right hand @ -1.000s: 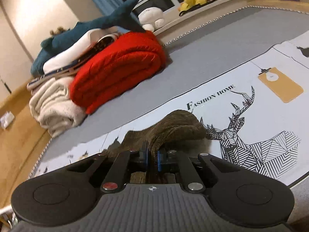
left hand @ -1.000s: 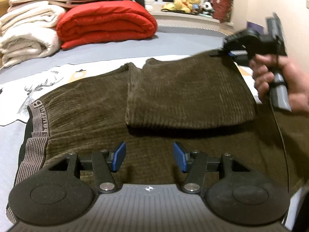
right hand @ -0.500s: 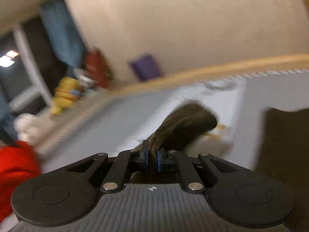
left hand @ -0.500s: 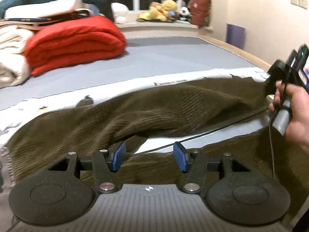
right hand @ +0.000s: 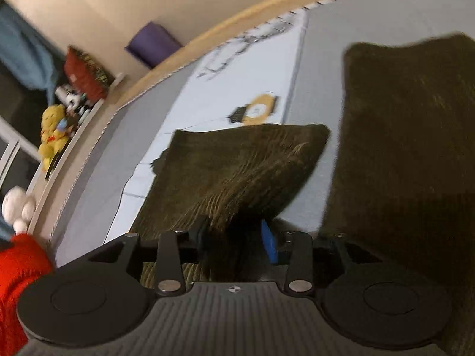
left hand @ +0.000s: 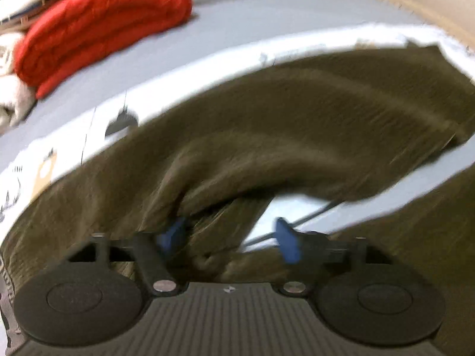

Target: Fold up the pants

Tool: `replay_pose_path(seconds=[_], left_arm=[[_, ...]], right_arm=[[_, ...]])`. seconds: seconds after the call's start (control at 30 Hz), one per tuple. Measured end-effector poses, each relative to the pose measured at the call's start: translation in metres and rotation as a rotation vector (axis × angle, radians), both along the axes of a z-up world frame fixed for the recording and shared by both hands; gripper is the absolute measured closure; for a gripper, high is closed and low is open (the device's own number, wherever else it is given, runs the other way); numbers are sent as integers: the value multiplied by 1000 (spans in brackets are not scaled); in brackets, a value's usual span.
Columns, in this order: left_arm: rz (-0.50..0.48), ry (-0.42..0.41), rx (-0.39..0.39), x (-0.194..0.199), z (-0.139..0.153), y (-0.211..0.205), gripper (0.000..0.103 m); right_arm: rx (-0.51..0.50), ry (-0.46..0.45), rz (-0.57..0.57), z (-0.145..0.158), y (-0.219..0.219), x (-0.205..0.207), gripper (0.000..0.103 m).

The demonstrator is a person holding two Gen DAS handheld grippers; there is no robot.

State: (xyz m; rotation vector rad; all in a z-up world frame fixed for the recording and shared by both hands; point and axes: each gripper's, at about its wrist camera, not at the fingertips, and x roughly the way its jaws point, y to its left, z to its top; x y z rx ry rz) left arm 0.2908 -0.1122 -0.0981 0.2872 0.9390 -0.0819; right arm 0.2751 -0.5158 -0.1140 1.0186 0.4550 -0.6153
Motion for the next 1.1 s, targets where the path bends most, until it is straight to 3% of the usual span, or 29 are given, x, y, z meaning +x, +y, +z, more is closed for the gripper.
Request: replay_pose_path(seconds=[0.03,0.07,0.13,0.23,0.3,0.47,0.6,0.67,0.73,0.83,0.9,0.93,0.97,1.03,1.1], left_arm=[[-12,-18,-1,-4,0,6,63],[-23,-17,29,-8,0,11,76],[-55,2,41,-19,2,22,82],[-83,14,16,-43,2,44,83],[-112,0,23,-60,1,52,83],[-175,-17,-2,-84,3,60,81],[-158,6,-110,-83,13,73,74],[-128,-18,-242,-89,30,84,50],[-116,-81,-341,-102,47,95,40],[-56,-142,-404,-122,58,111,42],[-1,-135,-398,-130,51,122,63],[37,-88,-367,-129,40,127,76],[65,-22,-323,-128,27,129,79],[74,94,-255,-126,4,132,79],[72,98,-264,-129,14,133,79]], right_arm=[[-2,-5,2,0,0,0,62],[-8,-8,5,-1,-1,1,62],[-15,-8,8,-3,-3,2,62],[-2,6,4,-8,-7,1,64],[-47,52,22,-7,-5,3,96],[-131,149,-61,-6,-11,-5,97],[-183,198,-44,-5,-9,0,96],[-181,201,-42,-2,-7,2,89],[-179,187,-56,4,-4,-2,77],[-264,212,-84,19,6,-7,72],[-323,231,-128,33,15,-15,66],[-340,226,-149,41,19,-21,66],[-355,213,-156,49,23,-27,66],[-384,170,-120,63,36,-39,66],[-400,94,-24,77,51,-55,64]])
